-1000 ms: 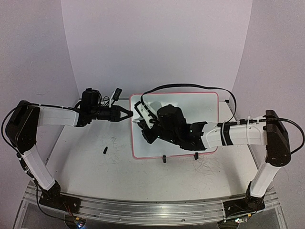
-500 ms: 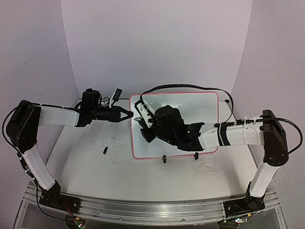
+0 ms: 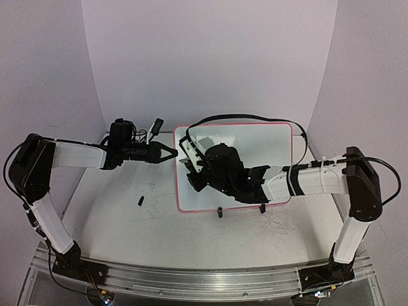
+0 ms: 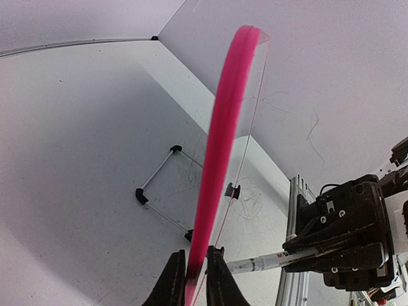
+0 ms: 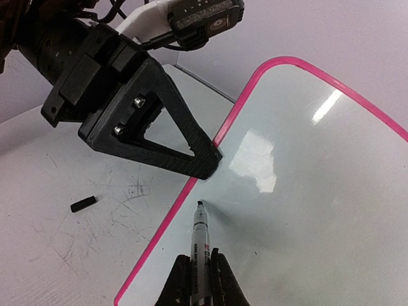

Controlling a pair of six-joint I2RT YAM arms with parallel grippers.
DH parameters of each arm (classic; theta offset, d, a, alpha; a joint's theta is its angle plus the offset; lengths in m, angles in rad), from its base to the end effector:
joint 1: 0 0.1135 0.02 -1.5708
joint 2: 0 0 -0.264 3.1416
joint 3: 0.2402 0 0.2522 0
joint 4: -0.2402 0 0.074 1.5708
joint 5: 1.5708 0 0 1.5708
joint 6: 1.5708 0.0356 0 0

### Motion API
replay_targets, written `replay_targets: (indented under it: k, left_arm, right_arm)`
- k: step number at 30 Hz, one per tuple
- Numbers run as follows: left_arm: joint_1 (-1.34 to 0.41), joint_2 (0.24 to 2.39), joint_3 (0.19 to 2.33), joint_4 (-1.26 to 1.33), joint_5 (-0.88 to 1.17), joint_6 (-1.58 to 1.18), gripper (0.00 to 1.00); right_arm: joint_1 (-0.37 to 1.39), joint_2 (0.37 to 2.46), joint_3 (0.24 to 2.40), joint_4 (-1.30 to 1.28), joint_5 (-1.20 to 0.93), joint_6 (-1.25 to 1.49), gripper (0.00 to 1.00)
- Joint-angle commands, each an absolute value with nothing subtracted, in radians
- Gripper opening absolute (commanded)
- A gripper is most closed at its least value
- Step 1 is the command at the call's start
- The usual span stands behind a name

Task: Write a sentence on the whiteboard
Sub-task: Hold the whiteboard at the center of the board, then write a sentence on the whiteboard.

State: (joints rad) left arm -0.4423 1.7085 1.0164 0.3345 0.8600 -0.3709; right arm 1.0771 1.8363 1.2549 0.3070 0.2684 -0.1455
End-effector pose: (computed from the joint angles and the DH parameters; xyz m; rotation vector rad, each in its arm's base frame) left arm 0.3266 -0.1845 0.2308 0.6874 1.9200 -1.3519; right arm 0.2127 0.3752 0.2545 -0.9043 1.6189 0.4050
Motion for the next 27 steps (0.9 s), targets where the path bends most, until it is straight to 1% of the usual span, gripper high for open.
replay_targets:
  k: [1,9,14,27]
  left_arm:
    - [-0.451,1.703,1.022,0.379,0.886,-0.333,0.10]
    - [-0.460,1.680,1.002,0.379,0.861,-0.294,0.04]
    - [-0.462,1.679,1.000,0.379,0.861,-0.292,0.00]
    - [-0.462,1.679,1.001,0.379,0.864,-0.296,0.00]
  right_arm:
    - [1.081,1.840,1.289,0.362,0.281,-0.144,0.00]
    - [1.081,1.821,1.264,0.395,0.281,-0.144,0.00]
    - [1.081,1.826,1.265,0.399,0.316,-0.141,0.00]
    - [1.081,1.838,1.264,0.400,0.323,-0.137,0.00]
